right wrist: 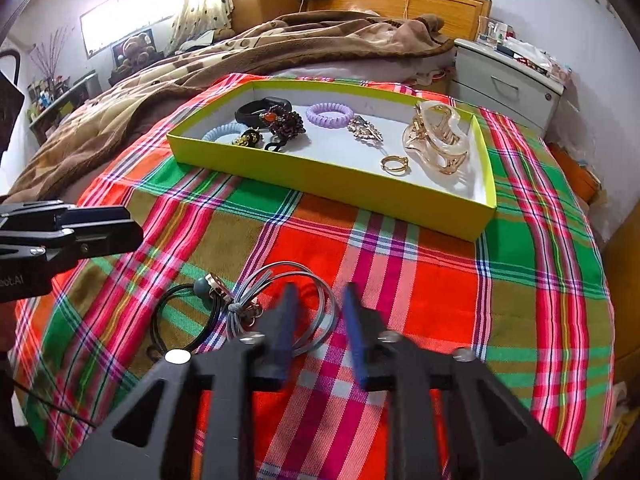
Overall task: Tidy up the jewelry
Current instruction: 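Grasp the grey elastic hair ties with the right gripper while the left grasps the black teal-bead tie, then carry both hair ties over the box with both grippers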
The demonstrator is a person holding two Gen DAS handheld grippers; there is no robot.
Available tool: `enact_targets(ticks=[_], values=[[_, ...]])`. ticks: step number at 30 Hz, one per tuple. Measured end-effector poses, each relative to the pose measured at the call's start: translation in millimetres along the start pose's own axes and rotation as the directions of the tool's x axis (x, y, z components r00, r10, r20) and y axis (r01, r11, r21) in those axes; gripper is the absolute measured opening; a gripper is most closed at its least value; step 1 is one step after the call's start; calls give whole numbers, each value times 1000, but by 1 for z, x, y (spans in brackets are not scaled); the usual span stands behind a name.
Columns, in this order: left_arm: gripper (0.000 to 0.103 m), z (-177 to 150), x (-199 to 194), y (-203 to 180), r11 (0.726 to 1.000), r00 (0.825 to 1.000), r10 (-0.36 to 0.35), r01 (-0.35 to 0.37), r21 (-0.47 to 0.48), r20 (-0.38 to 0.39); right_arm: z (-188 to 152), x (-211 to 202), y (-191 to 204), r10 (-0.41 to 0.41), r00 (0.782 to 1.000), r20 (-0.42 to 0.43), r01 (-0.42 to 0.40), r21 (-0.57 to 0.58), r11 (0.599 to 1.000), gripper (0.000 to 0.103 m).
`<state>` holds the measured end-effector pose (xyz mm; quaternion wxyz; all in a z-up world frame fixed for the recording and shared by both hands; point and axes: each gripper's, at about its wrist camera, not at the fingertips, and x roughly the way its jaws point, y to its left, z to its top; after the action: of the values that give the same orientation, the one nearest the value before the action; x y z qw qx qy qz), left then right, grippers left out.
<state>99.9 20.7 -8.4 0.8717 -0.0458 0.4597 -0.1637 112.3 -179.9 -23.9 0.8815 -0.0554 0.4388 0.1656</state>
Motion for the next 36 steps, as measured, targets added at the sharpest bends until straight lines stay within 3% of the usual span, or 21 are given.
enact_targets(ticks=[3,17,22,31,36], values=[[39,0,1,-2,1000,1000,-2,2,2,-4,0,-2,-3,12,1000,10,-12,18,1000,2],[40,-1,9,-17,999,999,-15,16,33,-29,-7,-43,-30,11,988,156,-38,175,984,2],[42,-1,14,-27,996,998,-50,52,68,-36,-10,-58,-36,-3,982,191,-37,205,978,1],[43,-3,25,-48,987,997,-40,49,153,-64,-18,-70,-37,1,977,215,-49,222,974,2],[43,-4,33,-60,977,998,7,7,214,-67,-19,-73,-37,2,974,226,-54,225,973,2]])
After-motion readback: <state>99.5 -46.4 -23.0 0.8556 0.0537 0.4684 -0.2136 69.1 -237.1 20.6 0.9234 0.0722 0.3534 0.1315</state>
